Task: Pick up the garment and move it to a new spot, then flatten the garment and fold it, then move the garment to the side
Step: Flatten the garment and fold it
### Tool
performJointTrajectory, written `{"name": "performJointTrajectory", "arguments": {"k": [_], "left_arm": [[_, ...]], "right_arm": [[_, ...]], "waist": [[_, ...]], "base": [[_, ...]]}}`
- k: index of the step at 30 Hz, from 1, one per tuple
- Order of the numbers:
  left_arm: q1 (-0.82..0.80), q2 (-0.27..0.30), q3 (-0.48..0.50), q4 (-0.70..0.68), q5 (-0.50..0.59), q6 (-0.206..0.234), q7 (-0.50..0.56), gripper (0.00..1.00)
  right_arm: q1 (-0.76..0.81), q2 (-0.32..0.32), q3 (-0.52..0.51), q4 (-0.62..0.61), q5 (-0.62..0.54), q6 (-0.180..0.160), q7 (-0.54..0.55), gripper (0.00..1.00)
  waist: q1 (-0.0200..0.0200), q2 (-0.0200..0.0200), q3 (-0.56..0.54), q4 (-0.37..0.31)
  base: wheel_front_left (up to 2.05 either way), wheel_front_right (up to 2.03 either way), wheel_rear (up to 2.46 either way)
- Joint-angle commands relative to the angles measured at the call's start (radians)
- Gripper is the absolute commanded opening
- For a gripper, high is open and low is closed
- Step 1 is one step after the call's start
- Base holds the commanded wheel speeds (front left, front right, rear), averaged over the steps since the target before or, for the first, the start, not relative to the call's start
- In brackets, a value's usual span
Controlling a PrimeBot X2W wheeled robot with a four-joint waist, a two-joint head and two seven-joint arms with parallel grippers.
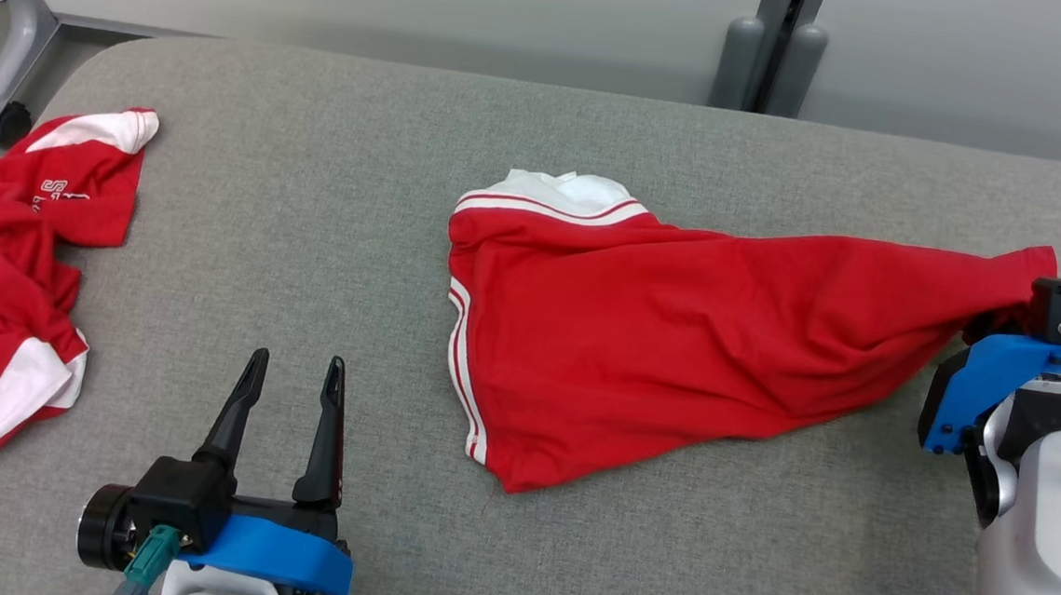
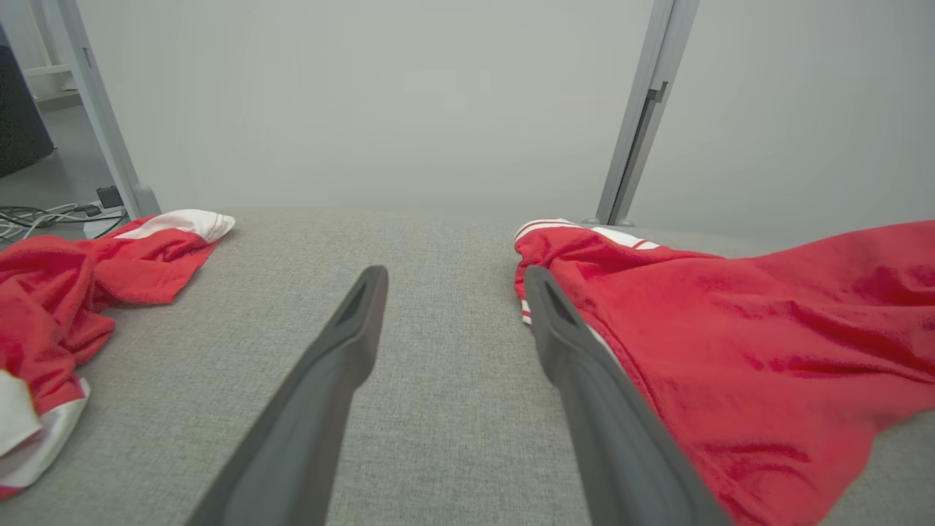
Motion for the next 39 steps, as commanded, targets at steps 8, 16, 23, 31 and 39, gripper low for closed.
{"name": "performJointTrajectory", "arguments": {"k": [8,16,23,31,39], "left_arm": [[0.040,0.012,0.008,-0.001,-0.018,0.016,-0.002,1.00],[0.051,0.021,0.016,-0.010,-0.027,0.024,-0.001,1.00],[0.055,0.023,0.011,-0.007,-0.031,0.027,0.000,1.00],[0.052,0.025,-0.002,-0.006,-0.035,0.024,0.003,1.00],[0.034,0.035,-0.012,-0.010,-0.032,0.017,0.007,1.00]], "right_arm": [[0.343,0.012,0.193,-0.439,0.120,0.000,0.201,0.00],[0.650,0.014,0.289,-0.720,0.256,0.000,0.431,1.00],[0.798,0.014,0.344,-0.942,0.452,0.000,0.632,1.00],[0.744,0.014,0.192,-1.180,0.459,0.000,0.721,1.00],[0.554,-0.060,0.158,-0.933,0.353,0.000,0.724,1.00]], "waist": [[-0.0001,-0.0001,-0.080,-0.063],[-0.0001,-0.0001,-0.093,-0.103],[-0.0001,-0.0001,-0.106,-0.117],[-0.0001,-0.0001,-0.108,-0.113],[-0.0001,-0.0001,-0.083,-0.094]], "base": [[0.00,0.00,0.00],[0.00,0.00,0.00],[0.00,0.00,0.00],[0.00,0.00,0.00],[0.00,0.00,0.00]]}}
